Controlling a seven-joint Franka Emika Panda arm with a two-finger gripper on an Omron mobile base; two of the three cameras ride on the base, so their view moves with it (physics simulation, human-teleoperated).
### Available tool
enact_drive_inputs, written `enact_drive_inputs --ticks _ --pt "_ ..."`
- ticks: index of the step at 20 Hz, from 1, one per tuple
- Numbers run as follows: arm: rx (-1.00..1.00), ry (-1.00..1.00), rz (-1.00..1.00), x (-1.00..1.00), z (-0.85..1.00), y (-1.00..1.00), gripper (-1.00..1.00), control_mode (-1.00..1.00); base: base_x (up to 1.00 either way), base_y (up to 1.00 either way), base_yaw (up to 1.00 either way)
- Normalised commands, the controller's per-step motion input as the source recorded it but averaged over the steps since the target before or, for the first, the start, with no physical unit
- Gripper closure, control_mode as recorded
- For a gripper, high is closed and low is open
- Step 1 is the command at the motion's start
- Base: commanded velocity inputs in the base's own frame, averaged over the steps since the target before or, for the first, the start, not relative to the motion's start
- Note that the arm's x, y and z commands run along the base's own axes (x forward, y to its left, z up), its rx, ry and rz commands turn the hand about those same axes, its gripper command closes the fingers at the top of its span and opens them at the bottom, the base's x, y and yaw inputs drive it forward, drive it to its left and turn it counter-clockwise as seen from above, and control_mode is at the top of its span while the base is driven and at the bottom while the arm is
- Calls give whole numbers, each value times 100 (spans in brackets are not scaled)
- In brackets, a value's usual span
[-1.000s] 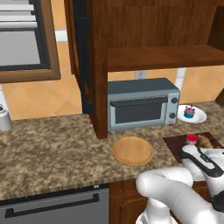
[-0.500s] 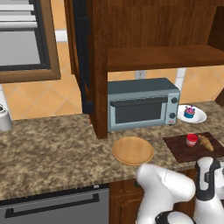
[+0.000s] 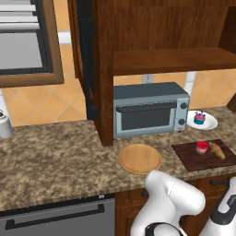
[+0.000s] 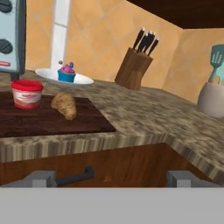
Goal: From the different types of pastries on the counter, select a croissant and place it on the cutting board. Then retrieve a jar of jam from the cabinet and place it alongside the croissant on the cutting board.
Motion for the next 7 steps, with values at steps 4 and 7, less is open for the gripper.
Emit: enact_drive_inputs --ticks 4,7 --pt "0 0 0 0 0 0 -100 -100 0 0 0" --pt "0 0 0 0 0 0 -100 -100 0 0 0"
